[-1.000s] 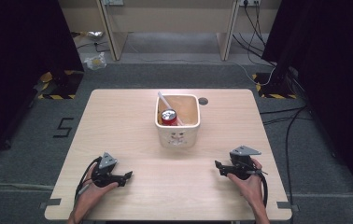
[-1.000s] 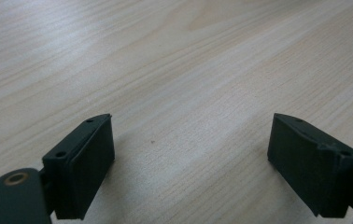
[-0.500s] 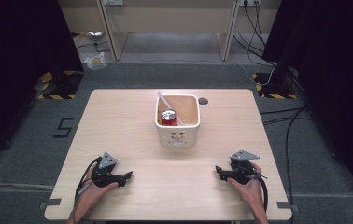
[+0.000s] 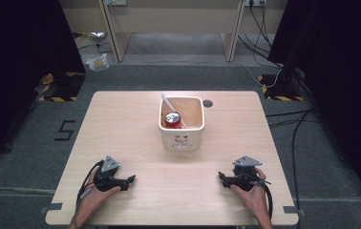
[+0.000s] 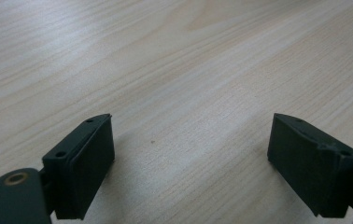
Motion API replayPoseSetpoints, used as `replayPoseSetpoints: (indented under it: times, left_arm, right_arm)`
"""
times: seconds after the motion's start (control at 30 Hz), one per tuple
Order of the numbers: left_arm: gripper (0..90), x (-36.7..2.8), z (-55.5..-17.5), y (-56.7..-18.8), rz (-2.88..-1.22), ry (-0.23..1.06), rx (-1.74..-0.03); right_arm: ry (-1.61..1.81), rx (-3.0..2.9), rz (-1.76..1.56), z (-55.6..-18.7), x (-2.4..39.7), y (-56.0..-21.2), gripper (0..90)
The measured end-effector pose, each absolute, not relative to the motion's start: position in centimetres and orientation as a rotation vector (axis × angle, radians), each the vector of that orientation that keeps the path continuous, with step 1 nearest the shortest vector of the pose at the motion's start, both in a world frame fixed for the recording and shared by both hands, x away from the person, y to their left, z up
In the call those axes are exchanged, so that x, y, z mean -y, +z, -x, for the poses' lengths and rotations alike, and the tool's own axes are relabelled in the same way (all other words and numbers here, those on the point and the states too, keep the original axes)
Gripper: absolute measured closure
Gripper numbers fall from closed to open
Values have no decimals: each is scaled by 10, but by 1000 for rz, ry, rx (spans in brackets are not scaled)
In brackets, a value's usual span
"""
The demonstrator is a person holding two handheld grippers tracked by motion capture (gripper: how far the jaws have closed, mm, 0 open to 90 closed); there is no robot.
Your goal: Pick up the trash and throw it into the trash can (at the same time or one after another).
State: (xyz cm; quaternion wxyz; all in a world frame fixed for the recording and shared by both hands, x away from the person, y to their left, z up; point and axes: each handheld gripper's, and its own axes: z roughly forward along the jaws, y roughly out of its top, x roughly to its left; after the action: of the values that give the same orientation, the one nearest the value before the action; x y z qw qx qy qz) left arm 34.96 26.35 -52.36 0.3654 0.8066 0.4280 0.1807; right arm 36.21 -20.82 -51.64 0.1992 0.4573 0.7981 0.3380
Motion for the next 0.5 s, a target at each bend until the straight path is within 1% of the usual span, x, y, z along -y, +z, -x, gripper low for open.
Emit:
replayPoseSetpoints:
  times: [0.5]
  left_arm:
    - [139, -264, -350, -524, -2074, 465, -1101]
  right_arm:
    - [940, -2225, -1286, -360, 208, -516, 154]
